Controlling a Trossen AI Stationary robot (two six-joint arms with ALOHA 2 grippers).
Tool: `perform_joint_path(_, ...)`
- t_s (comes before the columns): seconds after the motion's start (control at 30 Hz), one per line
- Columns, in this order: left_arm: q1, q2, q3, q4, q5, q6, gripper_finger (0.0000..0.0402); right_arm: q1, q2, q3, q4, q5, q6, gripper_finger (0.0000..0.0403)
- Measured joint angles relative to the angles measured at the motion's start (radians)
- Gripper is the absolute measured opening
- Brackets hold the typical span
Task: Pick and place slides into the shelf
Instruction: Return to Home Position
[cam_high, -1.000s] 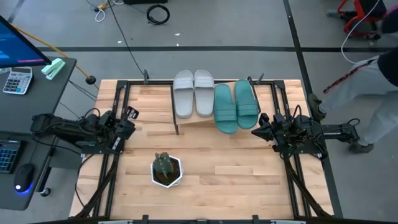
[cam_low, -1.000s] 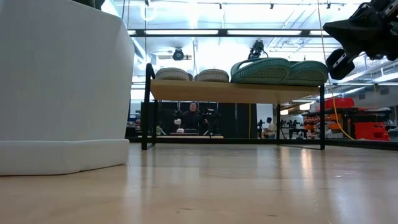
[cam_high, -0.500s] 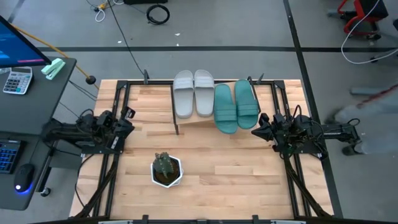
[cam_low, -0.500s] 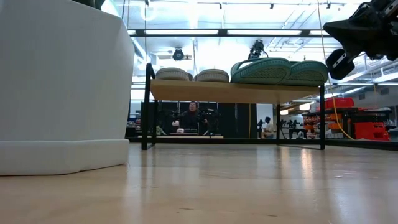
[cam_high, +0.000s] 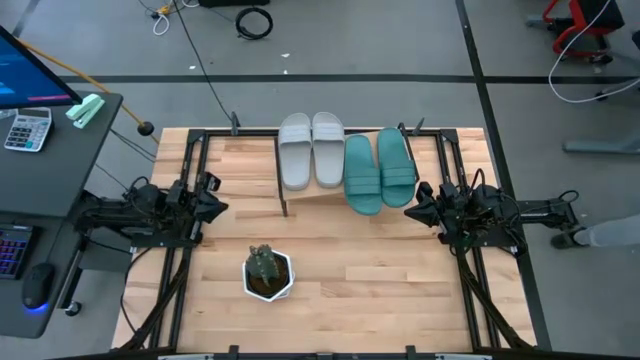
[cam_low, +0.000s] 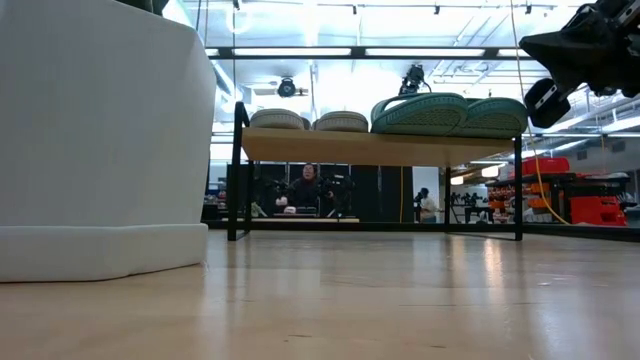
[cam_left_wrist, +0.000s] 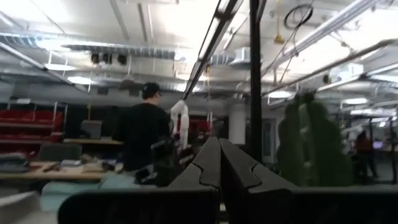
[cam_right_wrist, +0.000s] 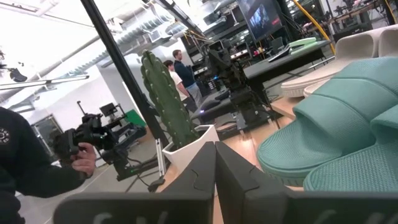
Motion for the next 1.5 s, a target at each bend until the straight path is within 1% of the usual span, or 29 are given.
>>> perform_joint_path(0.23,0.0,0.001,0.0,-0.061,-0.017,0.031,0.0002,0.0,0.0,0.0,0.0,0.0,0.0,0.0014)
perform_joint_path(0.5,0.0,0.001,0.0,-0.193,-0.019,0.045,0.0002,0.0,0.0,0.0,0.0,0.0,0.0,0.0014)
perform_joint_path(0.7,0.0,0.001,0.0,-0.319,-0.111,0.079,0.0007,0.0,0.0,0.0,0.0,0.0,0.0,0.0014)
perform_joint_path(0.97,0.0,0.001,0.0,-0.455,-0.154,0.075,0.0008,0.0,0.0,0.0,0.0,0.0,0.0,0.0014)
perform_joint_path(1.13,0.0,0.001,0.0,-0.481,-0.159,0.072,0.0004,0.0,0.0,0.0,0.0,0.0,0.0,0.0014)
perform_joint_path(1.3,0.0,0.003,-0.001,-0.493,-0.178,0.076,0.001,0.0,0.0,0.0,0.0,0.0,0.0,0.0014)
perform_joint_path(1.5,0.0,0.003,-0.001,-0.5,-0.182,0.052,0.0004,0.0,0.0,0.0,0.0,0.0,0.0,0.0014)
